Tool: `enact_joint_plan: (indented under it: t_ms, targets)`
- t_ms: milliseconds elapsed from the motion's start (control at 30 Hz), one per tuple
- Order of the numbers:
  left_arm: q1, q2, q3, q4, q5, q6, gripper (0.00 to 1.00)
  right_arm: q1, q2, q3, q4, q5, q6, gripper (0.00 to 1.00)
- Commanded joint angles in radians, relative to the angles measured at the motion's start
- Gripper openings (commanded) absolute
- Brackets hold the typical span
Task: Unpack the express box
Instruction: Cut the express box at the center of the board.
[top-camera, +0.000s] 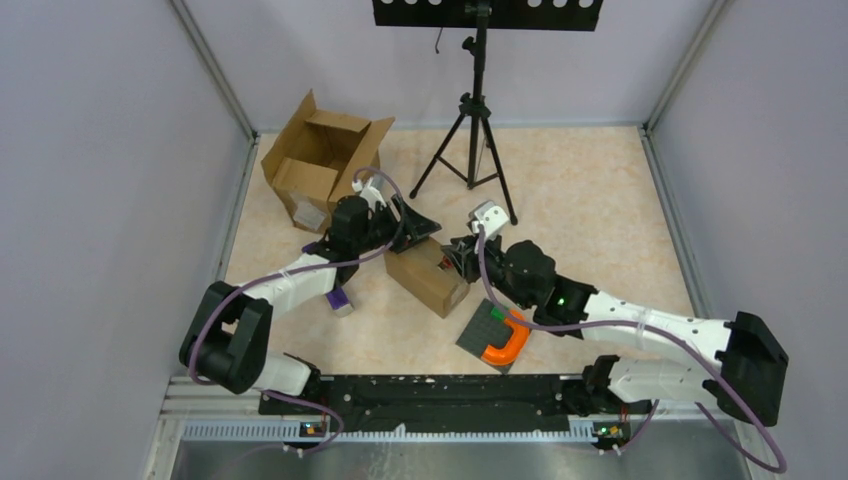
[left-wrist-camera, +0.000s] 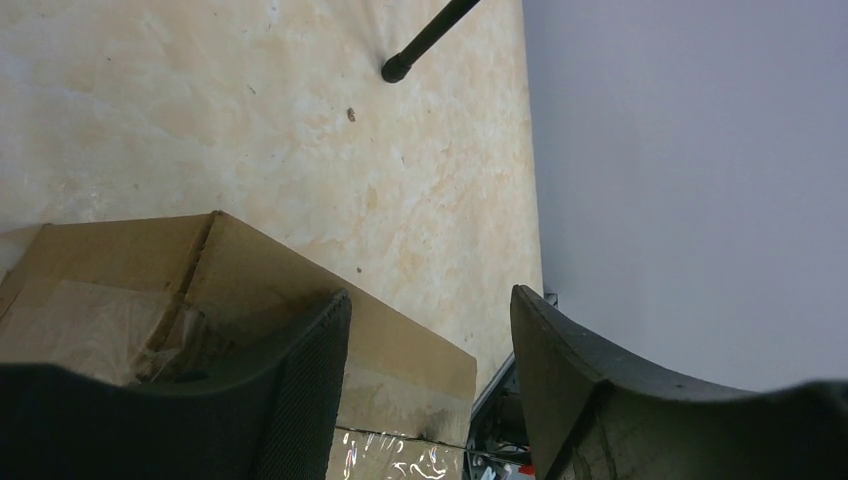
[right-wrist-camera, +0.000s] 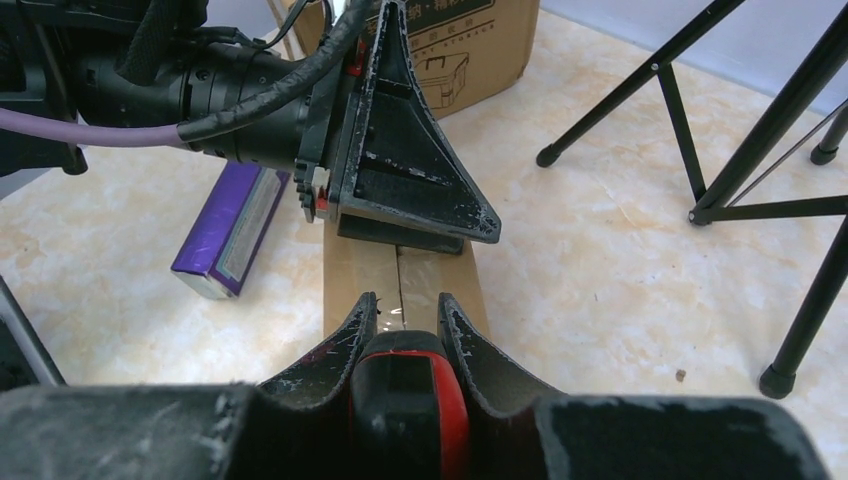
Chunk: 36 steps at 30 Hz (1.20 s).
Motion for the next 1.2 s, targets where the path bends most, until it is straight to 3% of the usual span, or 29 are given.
enact_joint_plan:
  t_ms: [0,1167]
  targets:
    - [0.010,0.041,-0.045,-0.116,-0.089,0.042,0.65,0.017,-0.050,-0.008,-0.074,-0.012,0.032,0.00]
    - [0.054,0.094,-0.192,-0.024,-0.045,0.137,0.59,0.019,-0.133,0.003,-0.321,-0.019,0.011,0.00]
